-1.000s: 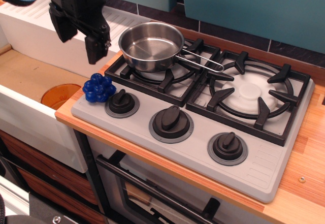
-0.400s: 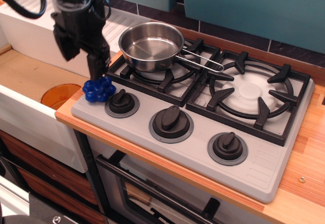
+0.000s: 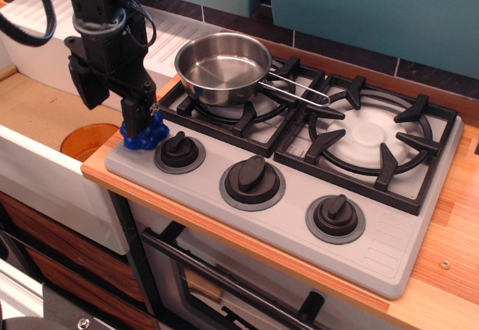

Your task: Put pan on stove and put blueberry in pan

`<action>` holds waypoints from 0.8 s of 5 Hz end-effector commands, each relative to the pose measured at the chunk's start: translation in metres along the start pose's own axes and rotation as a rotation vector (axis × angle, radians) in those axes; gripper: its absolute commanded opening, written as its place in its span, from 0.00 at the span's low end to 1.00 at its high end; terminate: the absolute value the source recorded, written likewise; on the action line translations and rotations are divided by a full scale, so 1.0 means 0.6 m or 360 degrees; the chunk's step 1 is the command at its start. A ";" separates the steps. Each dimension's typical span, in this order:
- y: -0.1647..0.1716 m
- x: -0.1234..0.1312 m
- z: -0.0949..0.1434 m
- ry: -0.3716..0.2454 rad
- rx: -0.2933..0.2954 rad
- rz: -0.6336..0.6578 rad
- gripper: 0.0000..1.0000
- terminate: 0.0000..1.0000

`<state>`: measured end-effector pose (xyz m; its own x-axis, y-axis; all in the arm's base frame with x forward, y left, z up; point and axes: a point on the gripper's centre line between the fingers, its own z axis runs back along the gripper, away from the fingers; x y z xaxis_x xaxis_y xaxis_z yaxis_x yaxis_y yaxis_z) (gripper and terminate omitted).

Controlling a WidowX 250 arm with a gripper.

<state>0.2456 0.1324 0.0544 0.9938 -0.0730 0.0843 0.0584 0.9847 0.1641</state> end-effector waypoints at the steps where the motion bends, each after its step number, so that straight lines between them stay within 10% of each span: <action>1: 0.000 0.022 -0.011 -0.0136 -0.0005 -0.0021 1.00 0.00; 4: -0.003 0.024 -0.022 -0.0107 -0.0044 -0.0026 1.00 0.00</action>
<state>0.2526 0.1295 0.0334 0.9893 -0.0955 0.1103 0.0836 0.9906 0.1083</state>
